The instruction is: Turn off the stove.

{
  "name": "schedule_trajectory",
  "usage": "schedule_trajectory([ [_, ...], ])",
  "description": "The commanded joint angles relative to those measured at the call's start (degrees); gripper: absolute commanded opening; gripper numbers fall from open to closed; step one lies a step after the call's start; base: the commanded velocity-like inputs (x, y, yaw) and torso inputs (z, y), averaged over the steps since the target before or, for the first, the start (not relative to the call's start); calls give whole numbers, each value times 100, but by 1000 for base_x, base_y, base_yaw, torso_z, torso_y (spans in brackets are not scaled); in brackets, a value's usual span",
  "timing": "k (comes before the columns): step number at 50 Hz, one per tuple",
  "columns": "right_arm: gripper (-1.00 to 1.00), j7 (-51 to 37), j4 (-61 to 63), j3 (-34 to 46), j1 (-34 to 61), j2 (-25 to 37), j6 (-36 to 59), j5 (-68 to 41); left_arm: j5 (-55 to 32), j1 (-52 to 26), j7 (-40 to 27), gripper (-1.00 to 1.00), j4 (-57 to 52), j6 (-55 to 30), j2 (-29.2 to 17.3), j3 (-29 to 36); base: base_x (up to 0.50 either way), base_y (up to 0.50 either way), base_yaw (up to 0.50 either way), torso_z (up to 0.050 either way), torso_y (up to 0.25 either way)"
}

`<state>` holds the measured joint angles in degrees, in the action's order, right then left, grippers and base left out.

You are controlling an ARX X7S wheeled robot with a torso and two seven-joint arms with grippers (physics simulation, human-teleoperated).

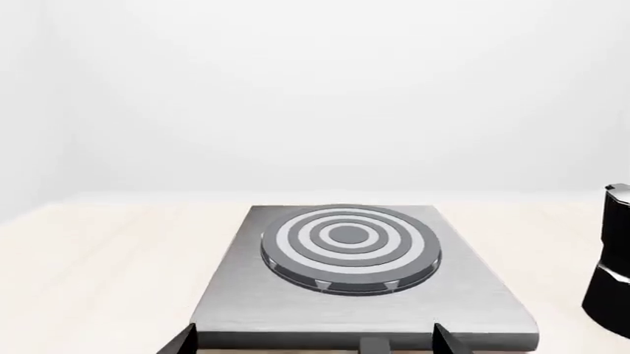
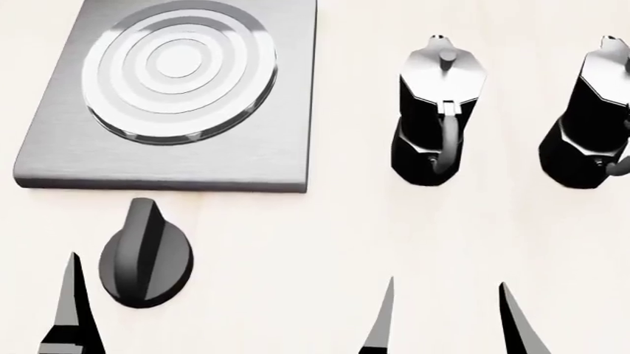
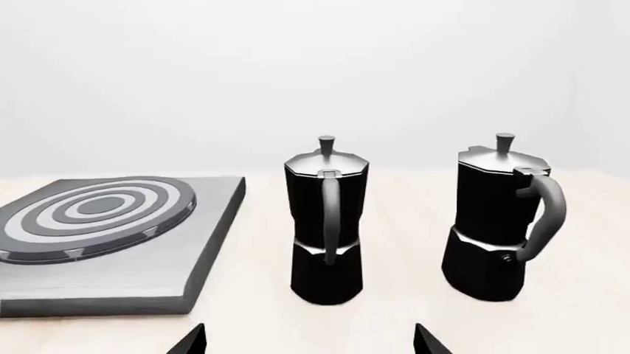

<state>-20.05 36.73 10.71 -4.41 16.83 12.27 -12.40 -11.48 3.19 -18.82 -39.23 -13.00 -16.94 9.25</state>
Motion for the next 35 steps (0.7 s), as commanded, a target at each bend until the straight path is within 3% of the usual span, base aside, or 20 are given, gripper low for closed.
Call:
schedule_trajectory([
  [1, 100, -29, -2, 28, 8, 29, -11, -30, -25, 0, -41, 100, 9, 12, -30, 18, 0, 0, 0, 0, -88],
  [18, 100, -60, -29, 54, 12, 76, -46, -68, -134, -121, -127, 100, -250, -93, -25, 83, 0, 0, 0, 0, -22],
  [35, 100, -89, -60, 70, 27, 114, -57, -108, -226, -1231, -123, 100, -482, -822, 134, 523, 0, 0, 0, 0, 0],
])
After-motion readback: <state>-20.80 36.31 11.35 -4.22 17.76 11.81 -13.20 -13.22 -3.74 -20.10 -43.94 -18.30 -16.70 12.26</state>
